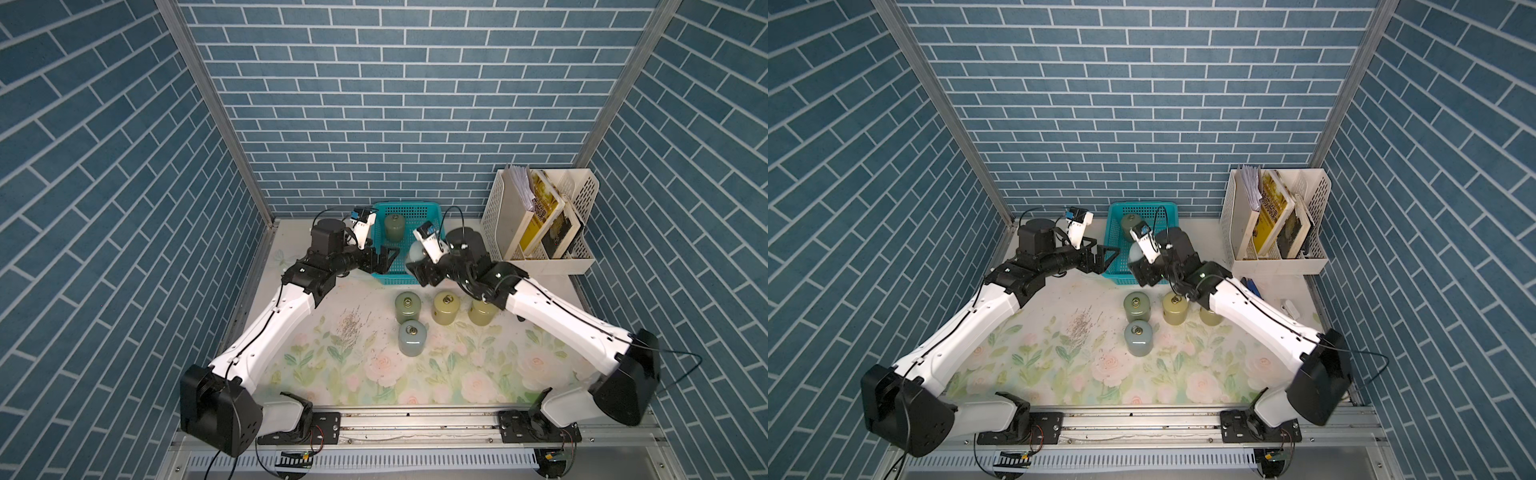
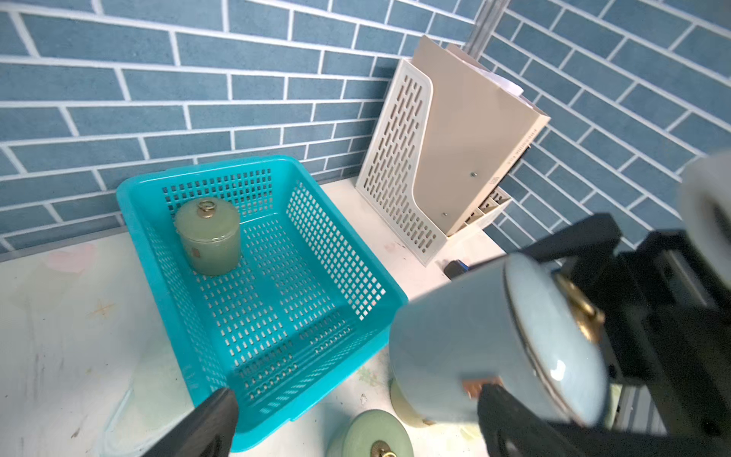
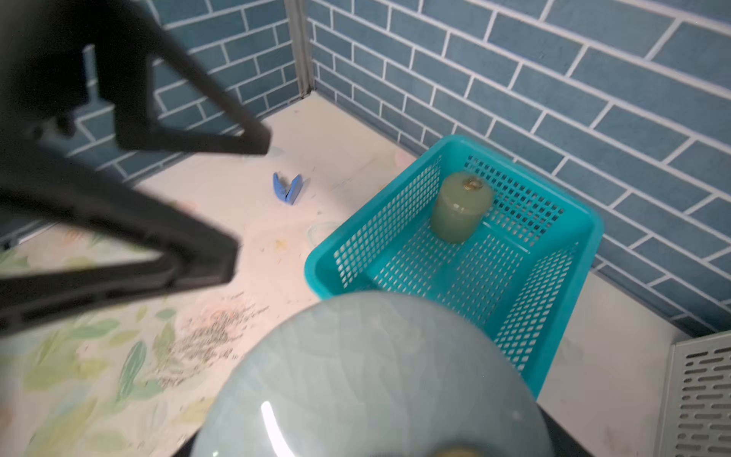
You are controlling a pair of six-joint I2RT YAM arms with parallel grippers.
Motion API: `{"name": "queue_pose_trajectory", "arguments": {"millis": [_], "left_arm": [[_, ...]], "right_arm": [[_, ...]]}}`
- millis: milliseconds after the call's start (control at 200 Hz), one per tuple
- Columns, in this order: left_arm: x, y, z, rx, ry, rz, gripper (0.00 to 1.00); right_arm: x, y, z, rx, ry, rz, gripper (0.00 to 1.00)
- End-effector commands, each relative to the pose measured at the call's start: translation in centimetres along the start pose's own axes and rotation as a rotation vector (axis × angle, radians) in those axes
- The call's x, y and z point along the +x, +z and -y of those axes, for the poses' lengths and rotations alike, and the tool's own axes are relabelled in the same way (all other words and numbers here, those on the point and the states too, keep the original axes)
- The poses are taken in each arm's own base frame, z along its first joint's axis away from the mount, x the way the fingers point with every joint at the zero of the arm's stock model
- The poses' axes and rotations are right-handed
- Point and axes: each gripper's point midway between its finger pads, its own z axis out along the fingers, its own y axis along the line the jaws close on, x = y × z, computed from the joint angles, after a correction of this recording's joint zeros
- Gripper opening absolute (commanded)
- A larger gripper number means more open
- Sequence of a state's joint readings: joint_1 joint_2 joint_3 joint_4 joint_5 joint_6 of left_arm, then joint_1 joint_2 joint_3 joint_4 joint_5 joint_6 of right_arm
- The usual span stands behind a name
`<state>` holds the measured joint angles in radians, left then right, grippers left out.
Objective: Take the tea canister out of the basket
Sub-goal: Pick up the tea canister from the basket, then place the tea canister at the center of the board.
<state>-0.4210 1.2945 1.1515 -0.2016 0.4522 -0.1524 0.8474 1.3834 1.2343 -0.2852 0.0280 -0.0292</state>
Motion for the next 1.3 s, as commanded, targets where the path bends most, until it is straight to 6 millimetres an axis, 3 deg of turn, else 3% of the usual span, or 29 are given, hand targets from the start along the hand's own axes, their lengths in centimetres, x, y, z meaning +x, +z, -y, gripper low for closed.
{"name": "queue_pose_trajectory", "arguments": {"millis": [0, 140, 235, 435, 530, 670, 880, 1295], "left_arm": [[4.4, 0.6, 2.3, 0.057, 0.025, -0.108, 1.0], [7.2, 1.0, 5.2, 0.112, 0.048, -0.14, 1.0], [8.7, 1.1, 6.3, 0.135, 0.057, -0.16, 1.0], [10.9, 1.6, 6.8, 0.157, 0.074, -0.199, 1.0], [11.8, 2.1, 7.0, 0.177, 0.076, -0.225, 1.0], [12.7, 3.0, 6.6, 0.169, 0.069, -0.237, 1.0], [12.5, 3.7, 6.0, 0.144, 0.052, -0.208, 1.0], [12.4, 3.7, 5.4, 0.109, 0.072, -0.2, 1.0]], "right_arm": [[0.5, -3.5, -0.1, 0.054, -0.012, 0.052, 0.0], [4.9, -6.3, -1.9, 0.039, 0.01, 0.02, 0.0], [8.6, -6.8, -2.6, 0.032, 0.056, -0.047, 0.0], [14.5, -6.1, -3.9, 0.028, 0.177, -0.118, 0.0], [16.4, -5.3, -3.7, 0.068, 0.203, -0.132, 0.0], [17.8, -4.2, -3.7, 0.082, 0.228, -0.135, 0.0], [19.4, -2.8, -3.8, 0.096, 0.24, -0.153, 0.0], [20.3, -0.9, -3.9, 0.117, 0.236, -0.189, 0.01]]}}
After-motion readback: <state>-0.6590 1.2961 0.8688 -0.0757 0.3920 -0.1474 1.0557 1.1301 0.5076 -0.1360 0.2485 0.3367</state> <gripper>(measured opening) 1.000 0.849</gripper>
